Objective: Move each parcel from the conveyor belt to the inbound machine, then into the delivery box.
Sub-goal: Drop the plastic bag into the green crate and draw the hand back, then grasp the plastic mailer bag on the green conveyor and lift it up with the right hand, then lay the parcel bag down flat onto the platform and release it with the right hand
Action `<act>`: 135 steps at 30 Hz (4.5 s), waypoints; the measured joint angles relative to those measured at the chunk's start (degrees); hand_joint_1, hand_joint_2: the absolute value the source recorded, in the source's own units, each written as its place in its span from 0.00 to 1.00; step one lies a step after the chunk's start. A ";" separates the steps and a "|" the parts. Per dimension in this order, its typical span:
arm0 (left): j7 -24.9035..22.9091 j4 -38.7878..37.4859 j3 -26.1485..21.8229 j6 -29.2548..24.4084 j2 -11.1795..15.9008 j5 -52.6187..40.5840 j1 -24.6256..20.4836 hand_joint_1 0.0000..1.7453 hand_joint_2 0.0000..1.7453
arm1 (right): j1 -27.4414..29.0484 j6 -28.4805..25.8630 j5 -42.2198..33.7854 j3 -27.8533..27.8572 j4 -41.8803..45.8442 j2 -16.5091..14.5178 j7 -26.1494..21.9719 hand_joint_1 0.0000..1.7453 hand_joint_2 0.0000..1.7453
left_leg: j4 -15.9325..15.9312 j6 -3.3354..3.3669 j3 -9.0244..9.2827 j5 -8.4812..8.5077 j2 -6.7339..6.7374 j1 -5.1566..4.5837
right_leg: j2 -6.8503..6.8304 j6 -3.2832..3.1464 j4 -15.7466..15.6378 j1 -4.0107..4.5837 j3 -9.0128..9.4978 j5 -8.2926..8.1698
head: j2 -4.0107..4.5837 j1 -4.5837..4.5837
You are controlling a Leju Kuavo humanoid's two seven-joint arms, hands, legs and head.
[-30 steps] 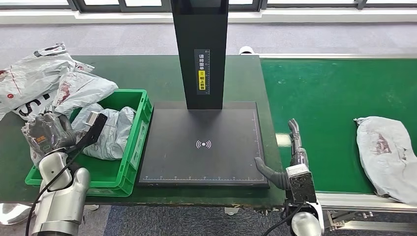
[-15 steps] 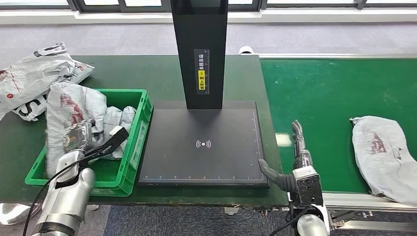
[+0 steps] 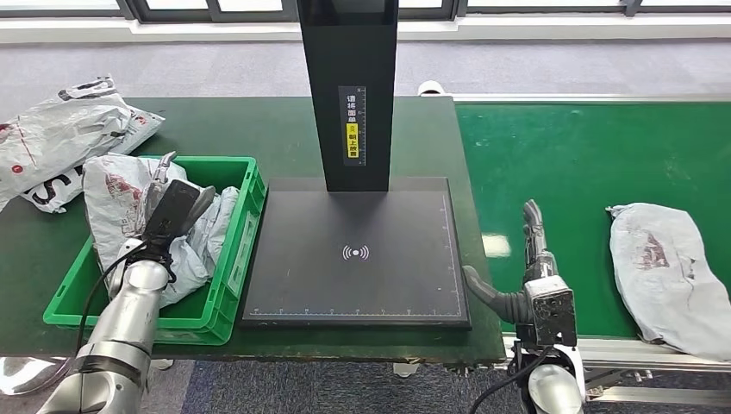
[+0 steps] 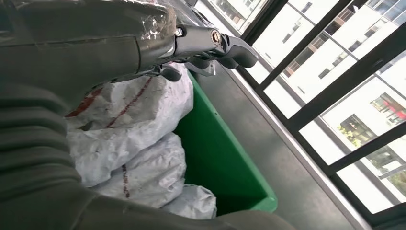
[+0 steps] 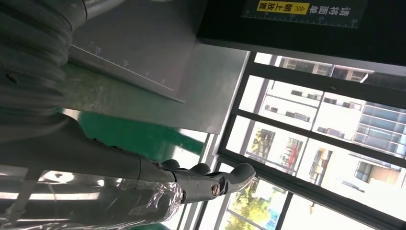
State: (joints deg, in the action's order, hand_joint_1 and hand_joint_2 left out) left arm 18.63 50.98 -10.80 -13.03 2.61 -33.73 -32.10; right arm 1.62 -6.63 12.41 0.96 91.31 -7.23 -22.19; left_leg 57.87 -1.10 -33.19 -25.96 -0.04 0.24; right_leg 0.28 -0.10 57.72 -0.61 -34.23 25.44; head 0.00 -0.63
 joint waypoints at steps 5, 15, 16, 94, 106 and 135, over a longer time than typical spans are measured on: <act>3.18 1.04 -0.04 -7.04 -0.90 8.90 -1.01 0.00 0.00 | -1.99 -1.10 0.13 0.03 -1.02 0.16 0.78 0.00 1.00 | 0.00 0.00 -0.04 0.00 0.03 0.00 | 0.02 0.00 0.00 0.00 -0.04 0.00 | 0.00 0.00; 5.51 3.09 -0.09 -14.56 -2.44 13.47 -2.06 0.00 0.00 | -4.55 -2.85 1.03 0.85 -4.09 0.20 1.16 0.00 1.00 | 0.00 0.01 -0.06 0.01 0.01 0.00 | 0.01 0.00 0.00 0.00 -0.06 0.00 | 0.00 0.00; 5.47 3.11 -0.09 -14.43 -2.56 13.67 -2.10 0.00 0.00 | -4.64 -3.58 1.72 0.93 -4.27 0.23 1.47 0.00 1.00 | 0.00 0.01 -0.06 0.01 0.01 0.00 | 0.01 0.00 0.00 0.00 -0.07 0.00 | 0.00 -0.01; 9.57 -14.91 35.10 21.49 -15.00 29.07 1.14 0.00 1.00 | -28.45 3.26 56.84 26.80 -72.49 22.23 33.34 1.00 1.00 | 0.35 0.93 -0.10 0.05 0.00 -0.08 | -0.03 0.93 -0.43 -0.23 0.45 -0.44 | 0.00 0.00; 9.67 -13.91 34.15 16.56 -14.07 29.95 2.07 0.00 1.00 | -27.06 -12.75 44.08 26.71 -64.20 16.24 3.05 1.00 1.00 | 0.26 0.78 -0.52 0.15 -0.05 -0.05 | -0.04 0.81 -0.30 -0.21 0.08 -0.42 | 0.00 0.00; 11.75 -11.57 28.50 9.02 -13.67 26.96 -0.12 0.00 1.00 | -4.46 -7.72 34.04 -28.70 -9.60 2.25 7.13 1.00 1.00 | 0.08 0.47 -0.63 0.27 -0.32 -0.03 | -0.28 0.48 -0.17 -0.20 -0.28 -0.24 | 0.00 -0.01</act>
State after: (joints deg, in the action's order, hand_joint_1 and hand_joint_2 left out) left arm 30.38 39.41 17.70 -4.01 -11.06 -6.78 -32.22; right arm -2.84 -14.35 46.46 -27.74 81.71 -4.98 -15.06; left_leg 57.96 -0.63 -33.82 -25.69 -0.37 0.21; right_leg 0.00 0.38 57.55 -0.81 -34.52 25.20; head 0.00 -0.64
